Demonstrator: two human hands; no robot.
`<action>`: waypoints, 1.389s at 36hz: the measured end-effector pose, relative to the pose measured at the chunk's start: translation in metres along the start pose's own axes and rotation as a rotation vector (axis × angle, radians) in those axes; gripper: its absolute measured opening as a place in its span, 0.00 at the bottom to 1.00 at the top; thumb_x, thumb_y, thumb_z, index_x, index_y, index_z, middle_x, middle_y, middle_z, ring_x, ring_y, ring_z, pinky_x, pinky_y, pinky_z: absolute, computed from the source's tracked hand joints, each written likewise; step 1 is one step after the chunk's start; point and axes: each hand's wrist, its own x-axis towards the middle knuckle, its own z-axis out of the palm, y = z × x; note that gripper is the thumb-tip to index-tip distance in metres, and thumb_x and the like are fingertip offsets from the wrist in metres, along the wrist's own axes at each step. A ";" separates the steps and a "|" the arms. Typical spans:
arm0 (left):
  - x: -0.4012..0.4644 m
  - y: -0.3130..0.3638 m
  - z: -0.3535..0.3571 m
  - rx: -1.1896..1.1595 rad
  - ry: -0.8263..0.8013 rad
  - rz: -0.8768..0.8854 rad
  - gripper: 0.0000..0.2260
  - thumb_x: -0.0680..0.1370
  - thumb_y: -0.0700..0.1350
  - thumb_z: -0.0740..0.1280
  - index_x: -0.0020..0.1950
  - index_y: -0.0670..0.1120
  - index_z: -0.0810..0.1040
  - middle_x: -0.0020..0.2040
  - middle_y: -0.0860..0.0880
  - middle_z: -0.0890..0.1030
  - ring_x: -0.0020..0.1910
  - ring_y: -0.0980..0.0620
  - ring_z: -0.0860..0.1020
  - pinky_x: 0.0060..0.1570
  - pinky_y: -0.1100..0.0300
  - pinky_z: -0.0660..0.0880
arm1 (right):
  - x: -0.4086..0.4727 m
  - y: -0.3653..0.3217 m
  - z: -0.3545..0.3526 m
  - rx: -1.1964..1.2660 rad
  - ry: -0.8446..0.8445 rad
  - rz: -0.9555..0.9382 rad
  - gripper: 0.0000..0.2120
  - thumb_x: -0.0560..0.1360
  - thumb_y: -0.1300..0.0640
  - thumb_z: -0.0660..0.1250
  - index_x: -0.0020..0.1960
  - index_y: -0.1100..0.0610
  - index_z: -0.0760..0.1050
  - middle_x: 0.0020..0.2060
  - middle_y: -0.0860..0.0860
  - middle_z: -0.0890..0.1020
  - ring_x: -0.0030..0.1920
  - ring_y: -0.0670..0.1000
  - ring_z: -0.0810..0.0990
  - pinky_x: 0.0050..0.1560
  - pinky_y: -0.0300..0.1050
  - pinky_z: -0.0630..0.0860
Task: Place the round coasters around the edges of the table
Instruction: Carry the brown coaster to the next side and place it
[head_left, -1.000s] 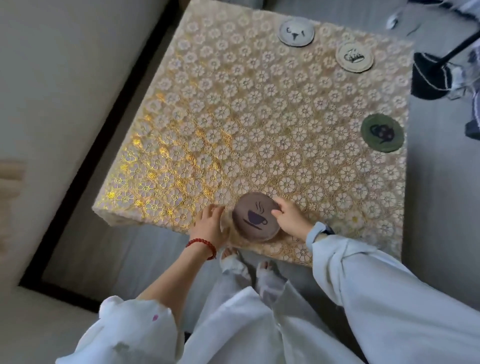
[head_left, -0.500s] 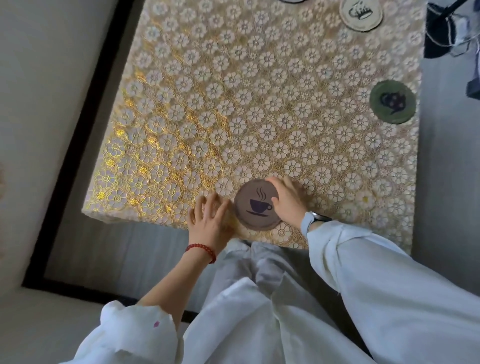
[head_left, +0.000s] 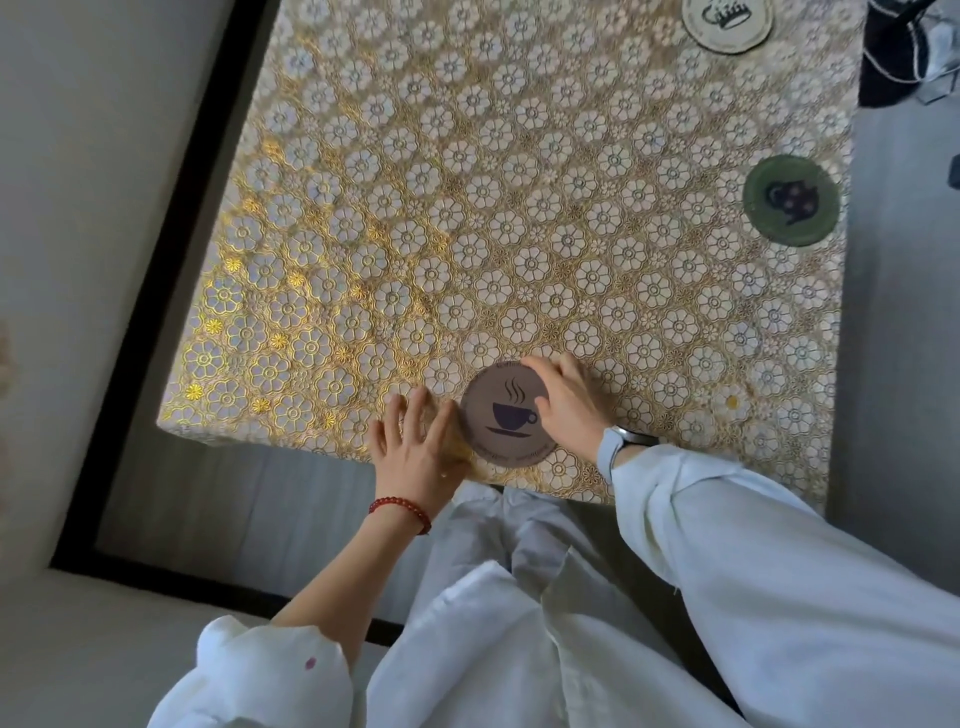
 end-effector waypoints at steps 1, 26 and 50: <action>0.000 0.001 0.000 -0.001 0.005 -0.006 0.36 0.70 0.58 0.66 0.73 0.57 0.50 0.76 0.47 0.49 0.74 0.41 0.42 0.71 0.38 0.44 | 0.000 0.001 0.001 0.006 0.002 -0.003 0.23 0.72 0.64 0.62 0.64 0.47 0.63 0.56 0.54 0.69 0.55 0.56 0.69 0.49 0.57 0.76; 0.037 0.000 0.001 0.038 -0.022 0.064 0.45 0.62 0.61 0.72 0.70 0.59 0.48 0.76 0.46 0.46 0.74 0.40 0.43 0.69 0.36 0.42 | -0.040 0.036 0.016 -0.186 -0.067 -0.019 0.44 0.67 0.42 0.67 0.72 0.54 0.45 0.74 0.51 0.47 0.74 0.54 0.42 0.72 0.61 0.43; 0.033 -0.003 0.000 0.068 -0.027 0.081 0.43 0.64 0.63 0.70 0.71 0.60 0.48 0.77 0.47 0.45 0.74 0.42 0.42 0.70 0.38 0.42 | -0.037 0.029 0.009 -0.305 -0.088 -0.039 0.42 0.69 0.41 0.64 0.72 0.56 0.47 0.74 0.54 0.49 0.73 0.58 0.46 0.72 0.61 0.51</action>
